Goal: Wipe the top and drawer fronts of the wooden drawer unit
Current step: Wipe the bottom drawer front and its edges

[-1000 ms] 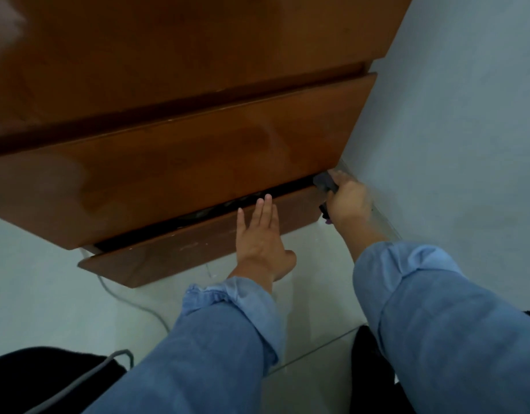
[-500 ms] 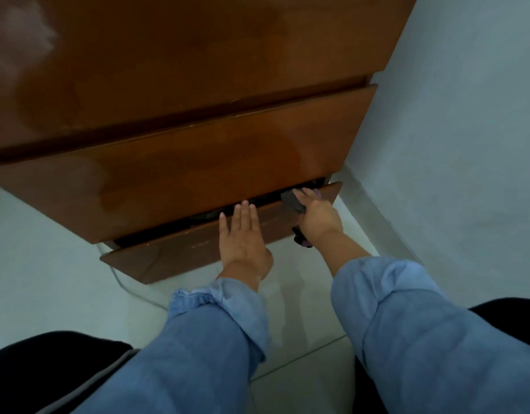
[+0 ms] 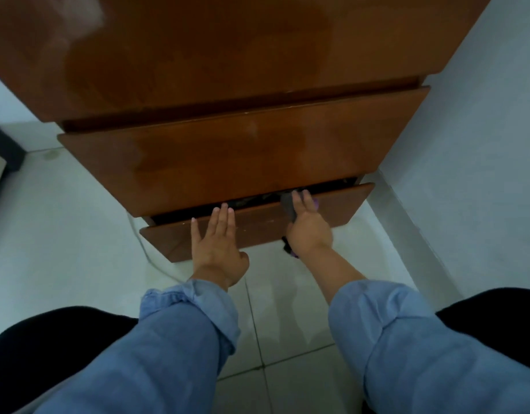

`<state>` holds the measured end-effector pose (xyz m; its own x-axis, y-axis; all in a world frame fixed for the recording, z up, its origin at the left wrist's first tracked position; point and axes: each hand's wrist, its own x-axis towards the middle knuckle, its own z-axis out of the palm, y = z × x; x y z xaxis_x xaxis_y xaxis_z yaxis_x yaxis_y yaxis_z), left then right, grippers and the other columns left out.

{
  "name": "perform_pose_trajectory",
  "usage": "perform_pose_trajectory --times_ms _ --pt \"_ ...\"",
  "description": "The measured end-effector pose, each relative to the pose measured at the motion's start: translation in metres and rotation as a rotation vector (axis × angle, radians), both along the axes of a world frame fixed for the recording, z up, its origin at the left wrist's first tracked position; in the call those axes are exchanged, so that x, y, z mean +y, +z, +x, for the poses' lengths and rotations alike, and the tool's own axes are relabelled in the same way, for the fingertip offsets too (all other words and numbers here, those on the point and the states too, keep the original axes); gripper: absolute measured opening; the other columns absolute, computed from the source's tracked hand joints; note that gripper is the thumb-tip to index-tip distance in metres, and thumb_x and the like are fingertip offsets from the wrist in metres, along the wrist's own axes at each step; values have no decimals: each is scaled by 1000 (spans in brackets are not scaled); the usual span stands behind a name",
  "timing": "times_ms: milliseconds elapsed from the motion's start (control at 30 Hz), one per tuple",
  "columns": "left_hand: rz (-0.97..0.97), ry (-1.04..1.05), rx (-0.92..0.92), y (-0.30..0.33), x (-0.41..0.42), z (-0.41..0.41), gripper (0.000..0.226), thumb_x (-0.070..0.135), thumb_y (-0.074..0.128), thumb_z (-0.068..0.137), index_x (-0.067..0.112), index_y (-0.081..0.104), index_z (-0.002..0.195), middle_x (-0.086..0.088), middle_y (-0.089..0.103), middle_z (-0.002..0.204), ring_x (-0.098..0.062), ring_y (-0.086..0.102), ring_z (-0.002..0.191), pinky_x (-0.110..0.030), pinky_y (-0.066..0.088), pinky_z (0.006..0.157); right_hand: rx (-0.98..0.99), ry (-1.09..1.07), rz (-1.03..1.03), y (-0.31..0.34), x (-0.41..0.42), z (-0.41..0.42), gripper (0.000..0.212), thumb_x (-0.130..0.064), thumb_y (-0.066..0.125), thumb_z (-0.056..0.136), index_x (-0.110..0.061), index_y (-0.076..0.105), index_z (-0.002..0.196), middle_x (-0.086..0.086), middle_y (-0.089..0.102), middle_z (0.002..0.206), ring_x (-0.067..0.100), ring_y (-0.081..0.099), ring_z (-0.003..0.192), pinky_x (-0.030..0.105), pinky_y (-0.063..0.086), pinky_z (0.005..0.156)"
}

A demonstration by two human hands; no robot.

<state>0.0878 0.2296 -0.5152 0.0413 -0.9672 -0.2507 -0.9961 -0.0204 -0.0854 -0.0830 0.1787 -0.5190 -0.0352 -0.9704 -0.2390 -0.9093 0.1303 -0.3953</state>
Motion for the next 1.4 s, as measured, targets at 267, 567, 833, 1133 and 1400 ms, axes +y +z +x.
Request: perform_pose_trajectory --times_ms 267,567,833,1133,1400 --pt "-96 -16 -40 1 6 19 85 51 33 89 12 -10 151 -4 -12 160 -18 -14 147 -53 -13 114 123 135 58 7 5 17 84 -10 50 90 -37 -3 149 -16 -11 158 26 56 114 31 43 70" --pt "-65 237 34 1 26 59 80 48 30 92 10 -7 152 -6 -11 161 -20 -11 148 -53 -6 117 116 142 67 11 7 19 79 -10 47 92 -35 -1 150 -14 -10 159 27 55 117 34 45 79" --pt "-42 251 133 -2 25 62 87 50 36 88 13 -9 152 -3 -15 160 -18 -15 147 -54 -12 113 162 65 82 9 20 56 84 -11 48 90 -30 -8 150 -9 -18 158 28 58 112 31 43 69" --pt "-371 591 498 -8 35 73 77 25 49 87 10 10 152 -8 10 160 -23 9 147 -50 0 117 91 285 126 4 33 121 88 -9 50 89 -36 -10 148 -14 -19 157 27 58 110 31 40 68" --pt "-347 1070 1302 0 23 106 34 20 31 96 9 60 109 -11 59 124 -31 53 114 -46 39 104 33 276 67 2 48 135 83 -10 45 92 -31 -12 149 -11 -24 156 26 53 116 31 39 61"
